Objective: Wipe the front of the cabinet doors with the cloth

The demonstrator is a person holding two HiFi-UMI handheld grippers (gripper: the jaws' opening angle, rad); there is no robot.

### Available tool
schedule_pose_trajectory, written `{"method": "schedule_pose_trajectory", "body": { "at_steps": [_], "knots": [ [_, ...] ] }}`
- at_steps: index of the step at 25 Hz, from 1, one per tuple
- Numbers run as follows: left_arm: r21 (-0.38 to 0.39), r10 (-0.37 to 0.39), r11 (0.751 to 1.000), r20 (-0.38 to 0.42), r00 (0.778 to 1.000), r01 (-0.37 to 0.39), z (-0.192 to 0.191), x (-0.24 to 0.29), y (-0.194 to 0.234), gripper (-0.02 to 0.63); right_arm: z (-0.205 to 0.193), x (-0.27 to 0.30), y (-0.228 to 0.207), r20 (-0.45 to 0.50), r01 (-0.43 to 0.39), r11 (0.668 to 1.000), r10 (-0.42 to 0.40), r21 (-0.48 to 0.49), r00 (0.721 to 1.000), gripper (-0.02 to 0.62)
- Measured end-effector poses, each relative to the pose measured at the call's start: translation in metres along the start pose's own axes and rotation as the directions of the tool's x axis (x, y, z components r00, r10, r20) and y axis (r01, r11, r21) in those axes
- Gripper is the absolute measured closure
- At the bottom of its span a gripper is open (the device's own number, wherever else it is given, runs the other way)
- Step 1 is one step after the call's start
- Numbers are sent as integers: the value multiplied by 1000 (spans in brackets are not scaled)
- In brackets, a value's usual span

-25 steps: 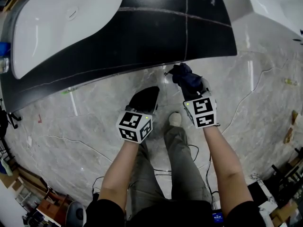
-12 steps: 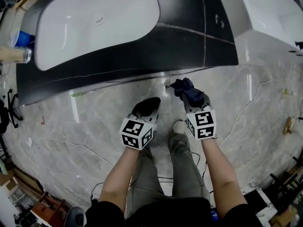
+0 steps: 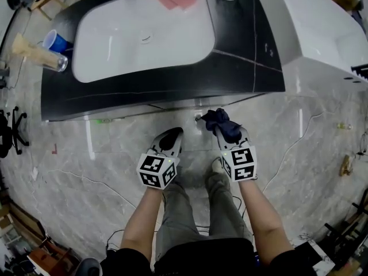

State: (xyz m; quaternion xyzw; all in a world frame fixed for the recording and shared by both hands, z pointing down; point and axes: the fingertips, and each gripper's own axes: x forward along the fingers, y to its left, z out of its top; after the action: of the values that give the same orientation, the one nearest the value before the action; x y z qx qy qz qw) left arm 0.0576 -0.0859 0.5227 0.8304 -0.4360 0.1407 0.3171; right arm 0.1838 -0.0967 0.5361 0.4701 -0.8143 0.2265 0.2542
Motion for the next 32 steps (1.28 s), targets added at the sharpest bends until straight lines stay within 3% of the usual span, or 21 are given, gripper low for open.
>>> {"method": "schedule_pose_trajectory", "body": {
  "at_steps": [6, 15, 32],
  "knots": [
    [-34, 45, 998, 25, 999, -44, 11, -44, 5, 601, 28, -17, 37, 22, -38, 999, 39, -29, 999, 486],
    [-40, 44, 998, 69, 997, -41, 39, -90, -23, 600, 62, -50, 72, 58, -57, 998, 59, -31, 997, 486],
    [77, -29, 997, 62, 998, 24, 70, -137, -72, 600, 98, -115, 105, 101, -75, 997, 77, -22, 992, 486]
  ]
}}
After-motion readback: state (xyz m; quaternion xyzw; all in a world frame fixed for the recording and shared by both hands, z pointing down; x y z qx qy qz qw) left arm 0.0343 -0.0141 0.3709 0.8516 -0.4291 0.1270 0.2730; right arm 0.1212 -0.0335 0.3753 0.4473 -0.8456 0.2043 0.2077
